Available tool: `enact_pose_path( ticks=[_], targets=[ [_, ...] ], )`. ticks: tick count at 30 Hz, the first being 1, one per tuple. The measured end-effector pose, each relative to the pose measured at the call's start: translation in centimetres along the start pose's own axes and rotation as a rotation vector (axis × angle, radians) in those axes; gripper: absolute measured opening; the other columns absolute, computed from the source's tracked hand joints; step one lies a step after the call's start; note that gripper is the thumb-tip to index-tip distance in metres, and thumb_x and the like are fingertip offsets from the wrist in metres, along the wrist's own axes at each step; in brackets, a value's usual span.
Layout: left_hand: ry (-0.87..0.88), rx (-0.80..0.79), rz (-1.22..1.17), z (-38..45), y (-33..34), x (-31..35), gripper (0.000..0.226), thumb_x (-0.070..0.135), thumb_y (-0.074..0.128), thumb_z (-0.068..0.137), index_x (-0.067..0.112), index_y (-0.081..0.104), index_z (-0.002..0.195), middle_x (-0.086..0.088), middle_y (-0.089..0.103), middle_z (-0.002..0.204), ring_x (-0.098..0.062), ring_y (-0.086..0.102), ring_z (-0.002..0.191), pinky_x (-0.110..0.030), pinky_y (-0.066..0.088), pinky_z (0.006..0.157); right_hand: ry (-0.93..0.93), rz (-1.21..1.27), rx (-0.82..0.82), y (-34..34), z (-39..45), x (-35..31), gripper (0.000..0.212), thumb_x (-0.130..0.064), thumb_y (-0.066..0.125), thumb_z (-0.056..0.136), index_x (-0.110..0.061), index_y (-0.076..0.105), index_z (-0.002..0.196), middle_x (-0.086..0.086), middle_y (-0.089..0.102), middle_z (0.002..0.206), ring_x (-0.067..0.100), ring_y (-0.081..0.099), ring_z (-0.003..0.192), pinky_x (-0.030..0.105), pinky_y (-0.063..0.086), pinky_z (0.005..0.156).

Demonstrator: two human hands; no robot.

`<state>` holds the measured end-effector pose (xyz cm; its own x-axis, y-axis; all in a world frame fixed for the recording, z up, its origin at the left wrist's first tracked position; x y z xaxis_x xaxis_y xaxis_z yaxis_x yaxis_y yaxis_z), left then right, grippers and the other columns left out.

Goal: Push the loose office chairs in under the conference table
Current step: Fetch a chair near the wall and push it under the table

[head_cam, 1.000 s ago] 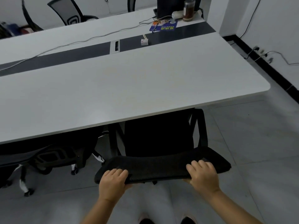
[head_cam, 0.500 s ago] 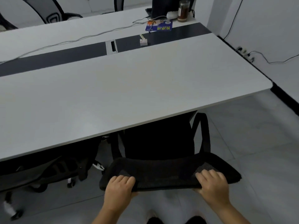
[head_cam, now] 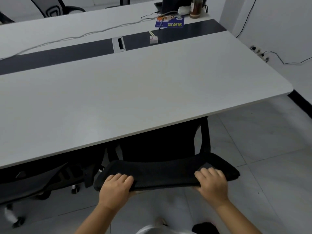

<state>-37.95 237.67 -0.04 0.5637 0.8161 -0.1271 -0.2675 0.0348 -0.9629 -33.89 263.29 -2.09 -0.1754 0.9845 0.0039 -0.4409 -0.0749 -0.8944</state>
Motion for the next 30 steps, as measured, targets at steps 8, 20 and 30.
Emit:
enact_pose_path(
  ticks=[8, 20, 30],
  targets=[
    [-0.078, -0.079, 0.067, 3.1, 0.8, 1.4, 0.051, 0.044, 0.089, 0.028, 0.017, 0.057, 0.058, 0.003, 0.054, 0.046, -0.017, 0.054, 0.042, -0.028, 0.023, 0.057, -0.049, 0.004, 0.079, 0.8, 3.4, 3.6, 0.054, -0.057, 0.04, 0.083, -0.012, 0.056, 0.057, 0.002, 0.047, 0.047, 0.02, 0.044, 0.043, 0.027, 0.021, 0.053],
    [-0.238, 0.136, 0.048, 11.7, 1.6, 4.6, 0.053, 0.054, 0.032, 0.083, 0.018, 0.055, 0.052, 0.002, 0.05, 0.043, -0.017, 0.051, 0.04, -0.028, 0.02, 0.056, -0.153, 0.183, 0.051, 4.3, 11.2, 12.6, 0.069, -0.061, 0.024, 0.088, -0.01, 0.059, 0.057, 0.003, 0.051, 0.05, 0.017, 0.033, 0.06, 0.028, 0.019, 0.054],
    [-0.343, 0.116, 0.089, 11.4, 1.9, 3.4, 0.075, 0.069, 0.011, 0.084, 0.015, 0.055, 0.054, 0.0, 0.052, 0.049, -0.021, 0.052, 0.044, -0.029, 0.022, 0.054, -0.259, 0.121, 0.123, 4.8, 12.0, 12.1, 0.059, -0.058, 0.023, 0.089, -0.014, 0.047, 0.057, 0.002, 0.046, 0.048, 0.021, 0.043, 0.042, 0.027, 0.028, 0.045]
  ],
)
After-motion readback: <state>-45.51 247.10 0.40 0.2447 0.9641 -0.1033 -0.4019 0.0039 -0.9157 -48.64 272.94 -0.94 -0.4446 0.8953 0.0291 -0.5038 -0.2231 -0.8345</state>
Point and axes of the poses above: each hand's wrist, its own z-axis towards the middle knuckle, its own y-axis out of the palm, x = y × z, the point moved 6 cm from there along z, towards the middle knuckle
